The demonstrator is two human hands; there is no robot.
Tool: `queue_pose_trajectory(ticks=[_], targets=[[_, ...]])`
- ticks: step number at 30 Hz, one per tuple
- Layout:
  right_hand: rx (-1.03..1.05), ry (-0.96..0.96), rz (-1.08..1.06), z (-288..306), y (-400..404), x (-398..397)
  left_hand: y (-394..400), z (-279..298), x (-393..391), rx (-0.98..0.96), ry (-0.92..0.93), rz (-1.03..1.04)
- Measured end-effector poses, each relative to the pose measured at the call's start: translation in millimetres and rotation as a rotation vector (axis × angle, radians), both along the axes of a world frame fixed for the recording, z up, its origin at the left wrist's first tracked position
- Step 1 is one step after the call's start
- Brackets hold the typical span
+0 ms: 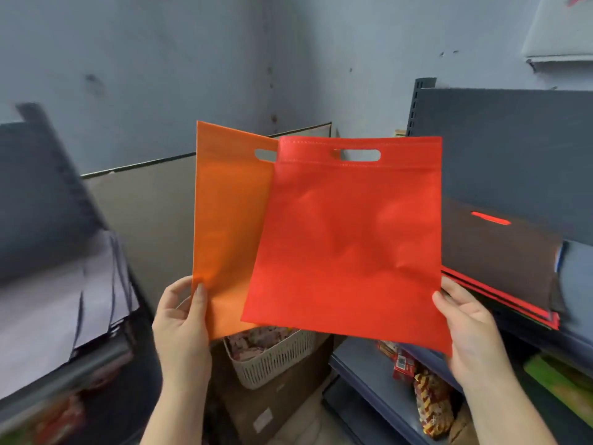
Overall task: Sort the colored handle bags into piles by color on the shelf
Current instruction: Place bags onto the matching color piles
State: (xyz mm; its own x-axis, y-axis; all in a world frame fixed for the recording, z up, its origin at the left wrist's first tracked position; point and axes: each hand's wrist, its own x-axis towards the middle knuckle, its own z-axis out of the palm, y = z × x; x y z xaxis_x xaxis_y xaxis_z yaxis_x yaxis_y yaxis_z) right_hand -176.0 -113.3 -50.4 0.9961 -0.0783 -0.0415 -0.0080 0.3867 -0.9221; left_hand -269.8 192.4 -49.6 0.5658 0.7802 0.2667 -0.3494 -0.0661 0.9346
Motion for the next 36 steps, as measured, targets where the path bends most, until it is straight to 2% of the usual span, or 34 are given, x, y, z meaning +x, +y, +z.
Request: queue_pose_trajectory(ticks=[10, 21, 28, 36], targets=[[0.087, -0.035, 0.333, 24, 151, -43, 93, 35, -133, 0.014, -0.112, 0.255], [0.199, -0.047, 0.649, 55, 331, -154, 217, 59, -290, 0.03, -0.223, 0.505], [0.194, -0.073, 0.821, 58, 430, -228, 281, 58, -395, 0.052, -0.187, 0.684], [0.165, -0.064, 1.049, 61, 503, -296, 306, 53, -494, 0.03, -0.143, 0.951]])
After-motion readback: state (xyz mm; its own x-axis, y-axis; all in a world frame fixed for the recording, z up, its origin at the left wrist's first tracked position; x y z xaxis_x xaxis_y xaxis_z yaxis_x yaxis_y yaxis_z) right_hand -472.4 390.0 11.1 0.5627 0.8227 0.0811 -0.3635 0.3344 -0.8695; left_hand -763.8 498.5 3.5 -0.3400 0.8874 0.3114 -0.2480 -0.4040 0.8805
